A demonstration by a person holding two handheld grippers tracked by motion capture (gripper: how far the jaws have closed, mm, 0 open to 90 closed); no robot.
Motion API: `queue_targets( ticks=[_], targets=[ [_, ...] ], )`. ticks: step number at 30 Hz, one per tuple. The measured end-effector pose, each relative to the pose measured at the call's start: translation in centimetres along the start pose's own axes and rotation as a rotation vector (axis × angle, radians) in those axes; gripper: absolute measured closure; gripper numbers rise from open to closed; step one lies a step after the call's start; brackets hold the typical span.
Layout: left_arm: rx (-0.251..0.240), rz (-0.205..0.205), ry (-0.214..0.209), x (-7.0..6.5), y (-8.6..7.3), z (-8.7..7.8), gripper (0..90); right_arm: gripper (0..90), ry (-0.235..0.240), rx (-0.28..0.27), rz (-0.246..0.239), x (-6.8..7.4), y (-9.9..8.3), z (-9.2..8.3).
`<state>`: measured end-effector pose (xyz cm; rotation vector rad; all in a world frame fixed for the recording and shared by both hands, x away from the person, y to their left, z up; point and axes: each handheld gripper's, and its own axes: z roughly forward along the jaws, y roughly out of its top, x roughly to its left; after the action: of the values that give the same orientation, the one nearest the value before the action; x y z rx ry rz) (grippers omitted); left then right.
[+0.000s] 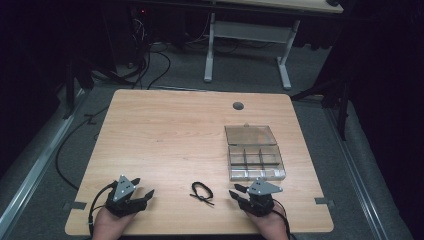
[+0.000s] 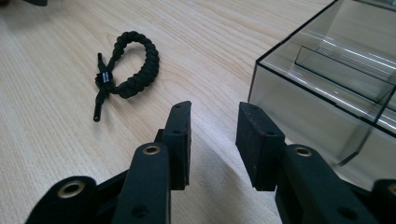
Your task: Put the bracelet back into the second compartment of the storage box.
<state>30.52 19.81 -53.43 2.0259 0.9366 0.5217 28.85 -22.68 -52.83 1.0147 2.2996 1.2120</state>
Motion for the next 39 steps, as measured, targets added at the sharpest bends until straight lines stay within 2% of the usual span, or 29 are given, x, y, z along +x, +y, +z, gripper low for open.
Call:
queue_targets(
  ticks=[6, 14, 15, 16, 18, 19, 21, 24, 27, 32, 36, 39],
  targets=[
    [0.0, 0.0, -0.007, 0.0, 0.0, 0.0, 33.2, 63.5, 0.004, 0.003, 0.009, -0.1, -0.1, -0.1],
    [-0.008, -0.009, 0.01, 0.0, -0.1, -0.1, 32.8, 66.4, 0.02, 0.009, 0.014, -0.1, -0.1, 0.0],
    [-0.006, -0.011, 0.012, 0.1, 0.0, -0.1, 32.8, 69.0, 0.019, 0.008, 0.014, -0.1, -0.1, -0.1],
    [-0.007, -0.014, 0.013, 0.1, 0.0, -0.1, 32.9, 79.8, 0.016, 0.009, 0.012, -0.1, -0.1, -0.1],
    [-0.008, -0.011, 0.024, 0.0, 0.0, -0.1, 33.9, 90.0, 0.006, 0.012, -0.009, 0.1, -0.1, -0.1],
    [-0.008, -0.011, 0.024, 0.0, 0.0, -0.1, 37.1, 90.0, 0.006, 0.012, -0.009, 0.1, -0.1, -0.1],
    [-0.022, 0.015, 0.04, -0.3, -0.1, -0.3, 43.0, 90.0, 0.008, 0.032, -0.032, 0.4, 0.0, 0.0],
    [-0.015, 0.018, 0.035, -0.2, -0.1, -0.1, 46.0, 90.0, 0.022, 0.028, -0.043, 1.1, 0.9, 0.2],
    [-0.022, 0.018, 0.023, -0.2, -0.1, -0.2, 44.0, 89.8, 0.053, 0.032, -0.069, 2.5, 2.5, 1.0],
    [-0.021, 0.022, 0.019, -0.2, -0.1, -0.2, 40.3, 89.9, 0.076, 0.083, -0.131, 4.1, 4.7, 3.3],
    [-0.02, 0.021, 0.012, -0.2, -0.1, -0.2, 39.7, 89.8, 0.095, 0.124, -0.157, 4.6, 6.0, 5.0],
    [-0.02, 0.023, 0.012, -0.2, -0.1, -0.2, 39.7, 89.6, 0.108, 0.168, -0.164, 5.0, 6.2, 6.0]
  ],
)
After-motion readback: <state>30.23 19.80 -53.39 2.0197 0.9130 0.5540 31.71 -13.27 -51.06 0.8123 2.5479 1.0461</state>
